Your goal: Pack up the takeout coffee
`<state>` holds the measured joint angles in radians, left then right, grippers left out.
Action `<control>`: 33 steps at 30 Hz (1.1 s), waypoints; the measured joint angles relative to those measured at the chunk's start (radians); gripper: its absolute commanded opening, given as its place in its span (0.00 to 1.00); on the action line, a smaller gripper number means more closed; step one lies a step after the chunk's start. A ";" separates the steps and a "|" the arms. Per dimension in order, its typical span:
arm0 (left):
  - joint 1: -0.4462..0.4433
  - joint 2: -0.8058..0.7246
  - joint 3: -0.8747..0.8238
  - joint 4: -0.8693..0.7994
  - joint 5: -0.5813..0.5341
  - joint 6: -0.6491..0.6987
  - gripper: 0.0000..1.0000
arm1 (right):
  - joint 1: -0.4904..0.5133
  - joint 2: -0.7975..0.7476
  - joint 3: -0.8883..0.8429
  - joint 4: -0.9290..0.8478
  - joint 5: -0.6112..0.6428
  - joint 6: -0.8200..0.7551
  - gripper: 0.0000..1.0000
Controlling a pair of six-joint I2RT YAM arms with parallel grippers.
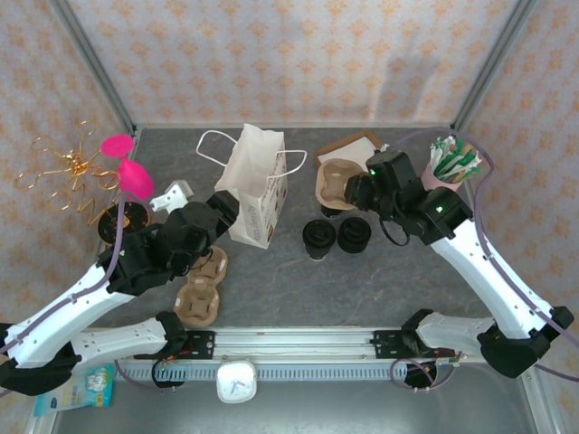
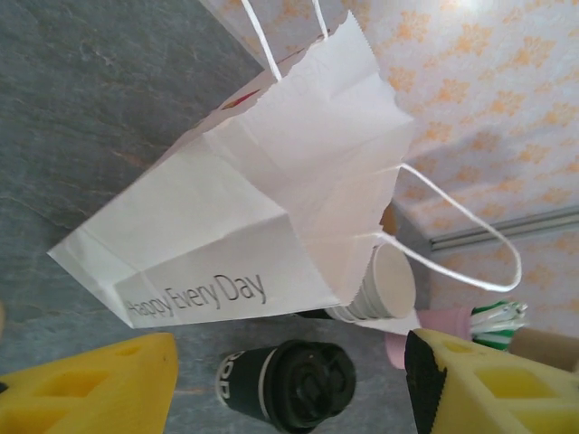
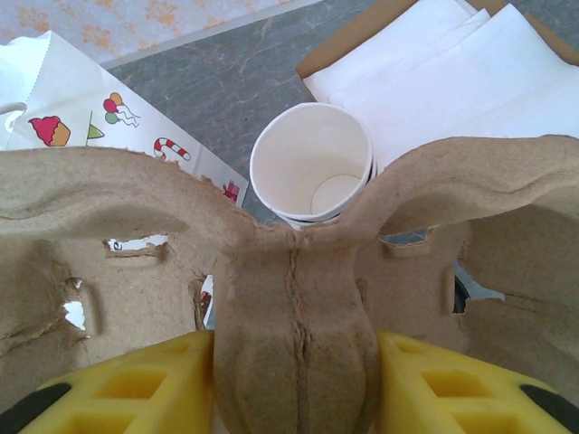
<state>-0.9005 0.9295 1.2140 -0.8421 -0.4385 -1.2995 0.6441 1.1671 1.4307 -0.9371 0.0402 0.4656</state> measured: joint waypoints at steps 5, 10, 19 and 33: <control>0.012 0.101 0.016 0.030 -0.003 -0.109 0.70 | 0.000 0.014 0.029 0.004 -0.007 -0.027 0.46; 0.076 0.168 0.018 0.055 0.019 -0.175 0.71 | 0.000 0.030 0.047 0.017 -0.020 -0.049 0.46; 0.164 0.255 0.029 0.113 0.093 -0.229 0.72 | 0.000 0.049 0.049 0.022 -0.045 -0.080 0.46; 0.227 0.325 0.031 0.106 0.146 -0.216 0.46 | 0.000 0.042 0.100 0.017 -0.045 -0.108 0.46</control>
<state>-0.6731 1.2541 1.2449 -0.7364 -0.2920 -1.5158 0.6441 1.2087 1.5307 -0.9199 -0.0051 0.3573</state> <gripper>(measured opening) 0.510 0.459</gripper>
